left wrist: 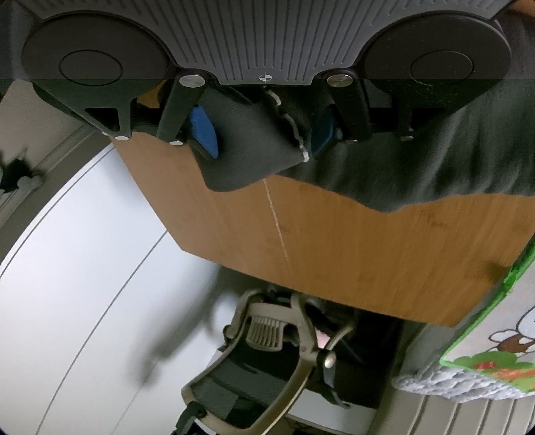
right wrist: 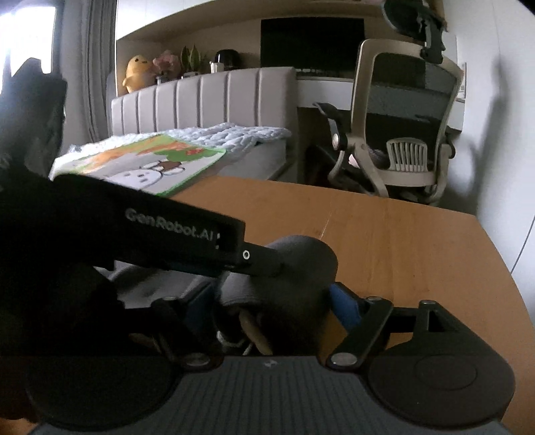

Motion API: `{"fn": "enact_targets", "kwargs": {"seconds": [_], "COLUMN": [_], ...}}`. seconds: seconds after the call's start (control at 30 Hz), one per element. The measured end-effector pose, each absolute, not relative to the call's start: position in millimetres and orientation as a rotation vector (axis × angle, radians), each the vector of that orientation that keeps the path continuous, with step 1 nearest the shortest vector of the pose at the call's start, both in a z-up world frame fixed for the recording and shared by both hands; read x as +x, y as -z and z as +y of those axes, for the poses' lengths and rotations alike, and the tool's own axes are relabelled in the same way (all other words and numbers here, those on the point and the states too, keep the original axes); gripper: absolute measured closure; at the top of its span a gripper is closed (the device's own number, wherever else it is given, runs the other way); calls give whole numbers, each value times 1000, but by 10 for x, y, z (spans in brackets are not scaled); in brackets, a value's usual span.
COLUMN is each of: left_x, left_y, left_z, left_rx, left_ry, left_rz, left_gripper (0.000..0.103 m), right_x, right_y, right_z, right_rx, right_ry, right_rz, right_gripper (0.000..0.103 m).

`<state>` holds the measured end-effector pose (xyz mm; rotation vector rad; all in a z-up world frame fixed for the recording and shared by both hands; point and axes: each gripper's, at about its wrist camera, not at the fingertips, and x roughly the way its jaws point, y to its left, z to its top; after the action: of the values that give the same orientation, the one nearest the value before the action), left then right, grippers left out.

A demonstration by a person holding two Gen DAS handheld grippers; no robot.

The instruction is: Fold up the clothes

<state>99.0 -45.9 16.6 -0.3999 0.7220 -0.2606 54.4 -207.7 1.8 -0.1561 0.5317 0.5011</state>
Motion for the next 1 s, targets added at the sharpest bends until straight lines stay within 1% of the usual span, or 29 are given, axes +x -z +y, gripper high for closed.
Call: {"fn": "enact_targets", "kwargs": {"seconds": [0.03, 0.07, 0.1, 0.17, 0.3, 0.4, 0.47, 0.53, 0.57, 0.63, 0.7, 0.77, 0.9, 1.0], "left_x": [986, 976, 963, 938, 893, 880, 888, 900, 905, 917, 929, 938, 956, 970], "left_y": [-178, -200, -227, -309, -422, -428, -389, -332, -303, -247, -200, -171, -115, -72], "left_z": [-433, -402, -369, -319, -275, -332, -391, -439, -463, -444, -412, -376, -306, -253], "left_rx": [-413, -426, -439, -437, -435, -419, -408, -390, -380, -384, -395, -407, -431, -449], "left_ry": [260, 260, 259, 237, 245, 263, 276, 276, 275, 258, 242, 238, 230, 224], "left_rz": [717, 710, 703, 680, 650, 655, 674, 693, 703, 715, 723, 727, 734, 740], "left_gripper": [35, 34, 36, 36, 31, 31, 34, 40, 40, 39, 39, 37, 33, 32], "right_x": [530, 510, 493, 472, 366, 200, 111, 73, 81, 110, 154, 211, 429, 591], "right_y": [-13, -17, -29, -51, -12, 86, 140, 157, 139, 88, -5, -102, -181, -129], "right_z": [-2046, -2024, -2012, -1992, -1855, -1676, -1572, -1521, -1540, -1602, -1728, -1878, -2214, -2367], "right_rx": [-193, -233, -273, -337, -491, -626, -703, -734, -713, -652, -531, -385, -33, 143], "right_ry": [-500, -502, -502, -494, -482, -481, -481, -486, -498, -529, -576, -626, -668, -645], "right_rz": [525, 514, 497, 471, 416, 346, 311, 301, 310, 336, 382, 432, 553, 630], "right_gripper": [54, 64, 66, 68, 68, 68, 67, 64, 61, 58, 51, 36, 28, 27]}}
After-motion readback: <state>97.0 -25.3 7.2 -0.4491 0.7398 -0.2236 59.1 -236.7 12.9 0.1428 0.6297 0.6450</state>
